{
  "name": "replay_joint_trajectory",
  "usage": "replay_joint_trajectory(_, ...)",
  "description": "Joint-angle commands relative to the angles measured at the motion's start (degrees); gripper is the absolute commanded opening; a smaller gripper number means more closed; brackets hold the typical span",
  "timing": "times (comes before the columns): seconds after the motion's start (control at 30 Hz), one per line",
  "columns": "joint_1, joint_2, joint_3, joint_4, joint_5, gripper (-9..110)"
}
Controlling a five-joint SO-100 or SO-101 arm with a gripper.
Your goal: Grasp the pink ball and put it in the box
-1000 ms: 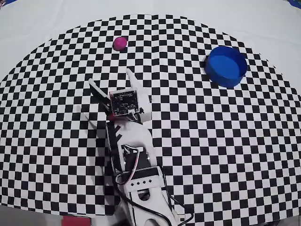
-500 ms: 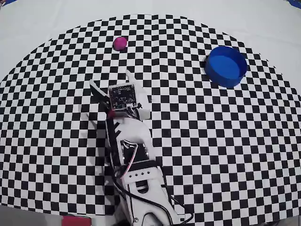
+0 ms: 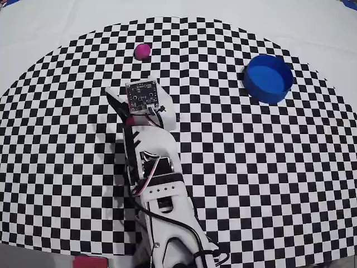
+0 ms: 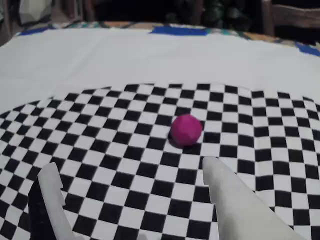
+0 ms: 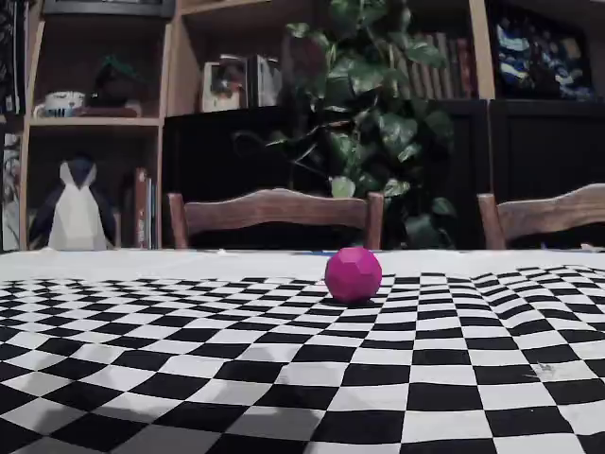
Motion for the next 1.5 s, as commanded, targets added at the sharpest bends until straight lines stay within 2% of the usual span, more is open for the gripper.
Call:
replay_joint_trajectory(0.0,0.7,-1.8,-3.6,-0.8,-0.5,34)
replay_joint_trajectory(1.47,2.9,-32.7,-23.7,-0.7,-0.5,34)
